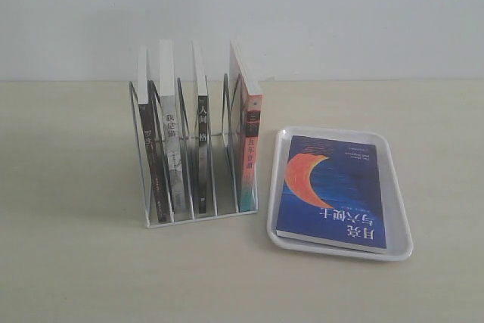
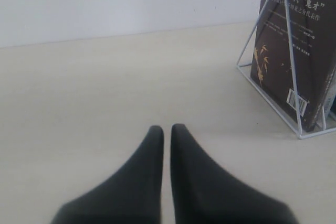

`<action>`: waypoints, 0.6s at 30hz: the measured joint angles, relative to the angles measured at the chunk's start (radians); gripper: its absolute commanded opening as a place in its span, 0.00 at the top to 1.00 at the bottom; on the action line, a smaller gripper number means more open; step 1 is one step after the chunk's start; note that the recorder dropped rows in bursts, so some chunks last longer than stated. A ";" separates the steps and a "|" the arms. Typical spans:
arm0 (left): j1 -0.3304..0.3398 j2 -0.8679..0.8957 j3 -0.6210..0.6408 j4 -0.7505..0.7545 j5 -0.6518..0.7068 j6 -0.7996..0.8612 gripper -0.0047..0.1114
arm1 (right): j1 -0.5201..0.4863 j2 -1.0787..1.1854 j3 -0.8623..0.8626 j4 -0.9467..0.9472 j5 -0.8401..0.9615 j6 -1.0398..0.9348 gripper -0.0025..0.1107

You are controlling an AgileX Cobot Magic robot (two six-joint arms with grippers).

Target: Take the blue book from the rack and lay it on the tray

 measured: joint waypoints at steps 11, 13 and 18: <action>0.000 0.000 0.000 0.000 0.000 0.000 0.92 | 0.000 -0.006 0.000 0.003 0.000 0.012 0.98; 0.000 0.000 0.000 0.000 0.000 0.000 0.92 | -0.012 -0.019 0.000 0.007 0.004 0.038 0.98; 0.000 0.000 0.000 0.000 0.000 0.000 0.92 | -0.102 -0.087 0.028 0.020 0.016 0.143 0.98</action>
